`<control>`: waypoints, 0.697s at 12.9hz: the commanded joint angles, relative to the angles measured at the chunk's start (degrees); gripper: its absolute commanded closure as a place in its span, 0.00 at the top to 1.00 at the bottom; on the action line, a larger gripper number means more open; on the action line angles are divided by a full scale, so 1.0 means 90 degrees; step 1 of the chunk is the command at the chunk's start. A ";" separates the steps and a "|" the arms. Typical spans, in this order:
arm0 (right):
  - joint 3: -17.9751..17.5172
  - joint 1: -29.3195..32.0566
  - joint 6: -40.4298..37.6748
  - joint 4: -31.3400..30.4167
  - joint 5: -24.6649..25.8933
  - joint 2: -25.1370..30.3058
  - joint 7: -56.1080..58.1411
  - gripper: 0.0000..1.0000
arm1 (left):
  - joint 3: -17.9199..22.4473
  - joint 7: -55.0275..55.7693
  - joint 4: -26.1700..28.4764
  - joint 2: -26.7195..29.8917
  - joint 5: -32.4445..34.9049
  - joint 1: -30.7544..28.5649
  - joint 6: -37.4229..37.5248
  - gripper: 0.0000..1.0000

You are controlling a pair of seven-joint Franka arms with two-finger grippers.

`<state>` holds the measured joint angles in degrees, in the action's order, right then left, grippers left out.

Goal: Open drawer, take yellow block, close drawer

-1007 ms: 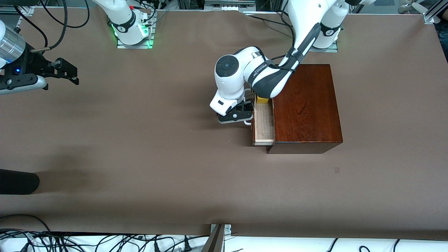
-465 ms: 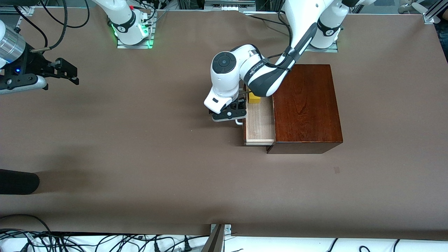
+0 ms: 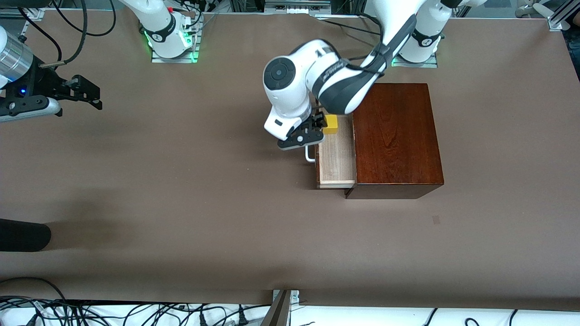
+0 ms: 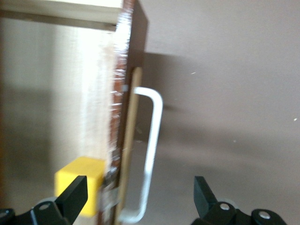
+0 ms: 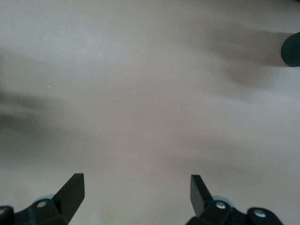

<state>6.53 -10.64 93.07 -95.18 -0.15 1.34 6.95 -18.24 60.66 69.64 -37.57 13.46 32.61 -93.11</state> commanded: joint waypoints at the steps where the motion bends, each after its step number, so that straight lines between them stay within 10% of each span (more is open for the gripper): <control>1: 0.0007 0.0020 -0.0058 0.0097 -0.0101 -0.0012 0.0029 1.00 | 0.0063 -0.1021 -0.0267 0.0597 -0.0138 -0.0107 0.1025 1.00; 9: 0.0007 0.0010 -0.0058 0.0087 -0.0101 -0.0012 0.0029 1.00 | 0.0073 -0.5631 -0.0141 0.1947 -0.0734 -0.2810 0.1829 1.00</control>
<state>6.54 -10.64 93.12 -95.15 -0.15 1.33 6.95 -17.17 16.87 66.15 -21.74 8.18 10.65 -77.13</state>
